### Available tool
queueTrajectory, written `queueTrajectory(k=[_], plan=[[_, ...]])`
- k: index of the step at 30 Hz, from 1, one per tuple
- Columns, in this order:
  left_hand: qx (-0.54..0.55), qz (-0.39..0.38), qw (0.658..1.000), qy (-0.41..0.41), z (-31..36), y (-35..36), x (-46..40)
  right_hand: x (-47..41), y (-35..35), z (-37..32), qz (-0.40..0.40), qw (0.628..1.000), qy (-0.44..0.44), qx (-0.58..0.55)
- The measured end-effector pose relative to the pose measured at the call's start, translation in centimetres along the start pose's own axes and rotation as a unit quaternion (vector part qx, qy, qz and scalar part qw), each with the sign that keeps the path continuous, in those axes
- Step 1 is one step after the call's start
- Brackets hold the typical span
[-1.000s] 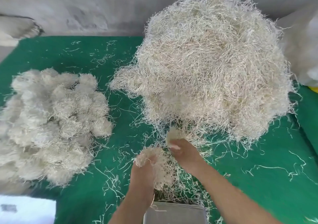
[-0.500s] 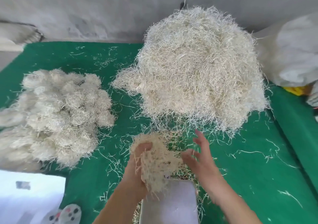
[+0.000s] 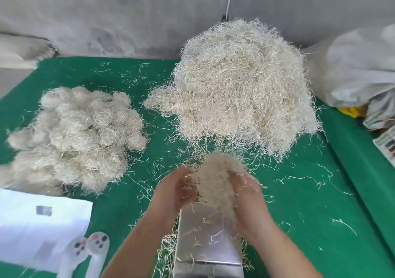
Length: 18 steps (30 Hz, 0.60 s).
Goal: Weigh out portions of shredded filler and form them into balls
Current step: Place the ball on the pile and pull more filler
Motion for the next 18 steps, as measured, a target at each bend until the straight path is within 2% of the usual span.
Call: queueTrajectory(k=[2,3,5,6,7,9,12,14,16,18], plan=[[0.020,0.027,0.999,-0.024,-0.9,-1.4,-0.4,-0.3,-1.4,-0.5,-0.018,1.000,0.015,0.017],[0.018,0.004,0.999,-0.043,-1.1,-1.5,-0.2,-0.3,-1.6,-0.5,-0.030,0.997,0.018,0.073],[-0.015,-0.108,0.990,-0.093,-1.8,-0.4,0.8,-0.4,-1.5,0.2,-0.054,0.972,0.024,0.230],[-0.042,-0.142,0.985,-0.090,-2.6,0.3,1.1,-0.4,-1.4,0.6,-0.069,0.957,0.042,0.277],[-0.067,-0.140,0.985,-0.070,-3.1,1.0,1.6,-0.4,-1.5,1.1,-0.079,0.953,0.062,0.287],[-0.085,-0.056,0.994,-0.030,-4.0,1.5,1.4,-0.4,-2.6,1.9,-0.091,0.960,0.081,0.251],[-0.131,0.035,0.990,-0.021,-5.1,0.4,1.4,-0.7,-4.5,3.2,-0.069,0.961,0.027,0.267],[-0.223,0.037,0.974,-0.005,-6.2,-0.8,1.9,-1.1,-5.1,4.6,0.004,0.948,-0.004,0.317],[-0.342,0.012,0.940,0.006,-7.3,-2.0,1.9,-1.8,-5.4,6.4,0.060,0.928,-0.008,0.368],[-0.459,-0.020,0.888,-0.009,-8.2,-3.0,2.0,-2.0,-5.5,7.8,0.038,0.888,0.002,0.458]])
Point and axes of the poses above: each hand's wrist, its own x-axis away from the middle knuckle, its own y-axis out of the palm, z = x × y, the point moved 1 cm from there along -x, towards the middle knuckle, and after that the axes turned 9 degrees about y, right-handed, at the moved point
